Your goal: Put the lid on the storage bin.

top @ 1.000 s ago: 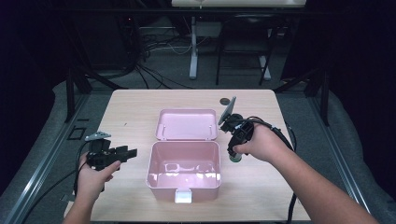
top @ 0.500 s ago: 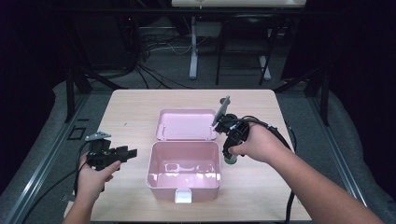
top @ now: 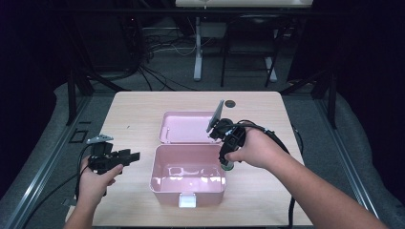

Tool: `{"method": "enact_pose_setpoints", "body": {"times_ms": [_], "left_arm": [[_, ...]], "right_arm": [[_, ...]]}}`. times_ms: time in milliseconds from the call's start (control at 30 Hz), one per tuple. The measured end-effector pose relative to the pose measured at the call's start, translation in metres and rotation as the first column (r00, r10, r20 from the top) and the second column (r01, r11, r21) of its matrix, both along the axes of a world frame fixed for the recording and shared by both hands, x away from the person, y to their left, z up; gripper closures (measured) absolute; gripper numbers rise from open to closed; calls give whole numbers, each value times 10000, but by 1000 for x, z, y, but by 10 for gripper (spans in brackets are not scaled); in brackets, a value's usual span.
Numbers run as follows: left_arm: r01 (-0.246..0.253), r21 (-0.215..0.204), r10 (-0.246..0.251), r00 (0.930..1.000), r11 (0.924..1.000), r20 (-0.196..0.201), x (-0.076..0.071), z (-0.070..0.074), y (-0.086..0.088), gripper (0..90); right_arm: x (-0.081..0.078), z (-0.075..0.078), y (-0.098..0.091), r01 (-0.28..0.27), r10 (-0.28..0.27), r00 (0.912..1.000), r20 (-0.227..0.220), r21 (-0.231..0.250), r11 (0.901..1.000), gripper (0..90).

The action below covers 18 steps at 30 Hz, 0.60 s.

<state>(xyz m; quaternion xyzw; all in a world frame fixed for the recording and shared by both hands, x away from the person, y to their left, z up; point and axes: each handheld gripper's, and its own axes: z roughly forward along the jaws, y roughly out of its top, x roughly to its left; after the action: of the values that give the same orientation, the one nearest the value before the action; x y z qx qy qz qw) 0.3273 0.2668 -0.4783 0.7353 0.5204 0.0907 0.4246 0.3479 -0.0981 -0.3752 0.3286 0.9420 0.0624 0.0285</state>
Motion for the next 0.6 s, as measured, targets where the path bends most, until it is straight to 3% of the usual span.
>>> {"method": "enact_pose_setpoints", "body": {"times_ms": [600], "left_arm": [[-38, -20, 38, 10000, 10000, -28, 1, -1, 2, 484]], "right_arm": [[-1, -8, 34, -853, 852, 9962, -154, -56, 9963, 505]]}}
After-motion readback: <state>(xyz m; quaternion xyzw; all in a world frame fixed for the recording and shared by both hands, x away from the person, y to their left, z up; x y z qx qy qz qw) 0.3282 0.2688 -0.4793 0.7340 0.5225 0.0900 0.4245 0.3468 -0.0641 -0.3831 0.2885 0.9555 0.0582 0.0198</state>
